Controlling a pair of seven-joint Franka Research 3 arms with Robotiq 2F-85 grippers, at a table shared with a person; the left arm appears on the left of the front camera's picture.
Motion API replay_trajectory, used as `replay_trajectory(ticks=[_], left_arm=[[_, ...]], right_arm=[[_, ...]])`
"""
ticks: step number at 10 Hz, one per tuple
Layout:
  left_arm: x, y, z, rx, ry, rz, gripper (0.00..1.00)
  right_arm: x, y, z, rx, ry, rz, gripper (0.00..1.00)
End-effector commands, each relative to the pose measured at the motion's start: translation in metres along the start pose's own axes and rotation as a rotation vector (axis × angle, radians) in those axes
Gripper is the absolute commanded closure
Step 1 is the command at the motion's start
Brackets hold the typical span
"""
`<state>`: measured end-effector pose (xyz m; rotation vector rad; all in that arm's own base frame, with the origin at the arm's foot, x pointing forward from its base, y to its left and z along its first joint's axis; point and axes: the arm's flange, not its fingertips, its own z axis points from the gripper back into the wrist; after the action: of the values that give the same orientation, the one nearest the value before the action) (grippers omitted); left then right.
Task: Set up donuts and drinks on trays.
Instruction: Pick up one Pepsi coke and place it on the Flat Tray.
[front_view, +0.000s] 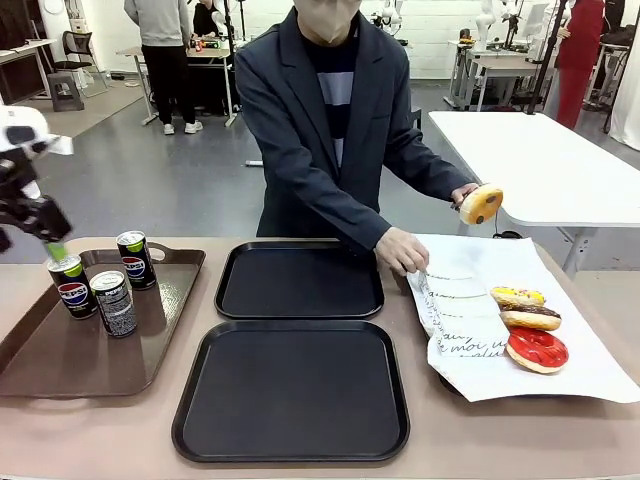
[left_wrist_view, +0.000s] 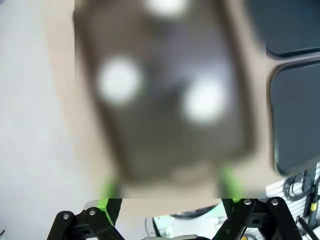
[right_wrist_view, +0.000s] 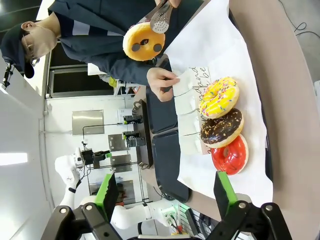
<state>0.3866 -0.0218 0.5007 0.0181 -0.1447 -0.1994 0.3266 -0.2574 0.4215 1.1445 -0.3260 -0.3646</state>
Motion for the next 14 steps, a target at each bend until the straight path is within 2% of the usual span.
replay_trajectory(ticks=[1,4,5,6,7,13,14], left_arm=[[0.012,-0.025,-0.029,-0.017,-0.065,0.05,0.0],[0.025,-0.061,-0.063,-0.021,-0.163,0.061,0.0],[0.025,-0.062,-0.069,0.006,-0.193,0.056,0.0],[0.018,-0.06,-0.069,-0.017,-0.223,0.065,0.0],[0.025,-0.06,-0.06,-0.017,-0.153,0.038,0.0],[0.024,-0.06,-0.064,-0.017,-0.16,0.039,0.0],[0.024,-0.06,-0.069,0.013,-0.172,0.032,0.0]], right_arm=[[-0.001,0.0,0.0,0.01,0.002,0.001,0.0],[-0.001,0.0,0.0,0.01,0.002,0.001,0.0],[-0.001,0.0,0.0,0.01,0.002,0.001,0.0],[-0.001,0.0,0.0,0.01,0.002,0.001,0.0],[-0.001,0.0,0.0,0.01,0.002,0.001,0.0],[-0.001,0.0,0.0,0.01,0.002,0.001,0.0],[-0.001,0.0,0.0,0.01,0.002,0.001,0.0]])
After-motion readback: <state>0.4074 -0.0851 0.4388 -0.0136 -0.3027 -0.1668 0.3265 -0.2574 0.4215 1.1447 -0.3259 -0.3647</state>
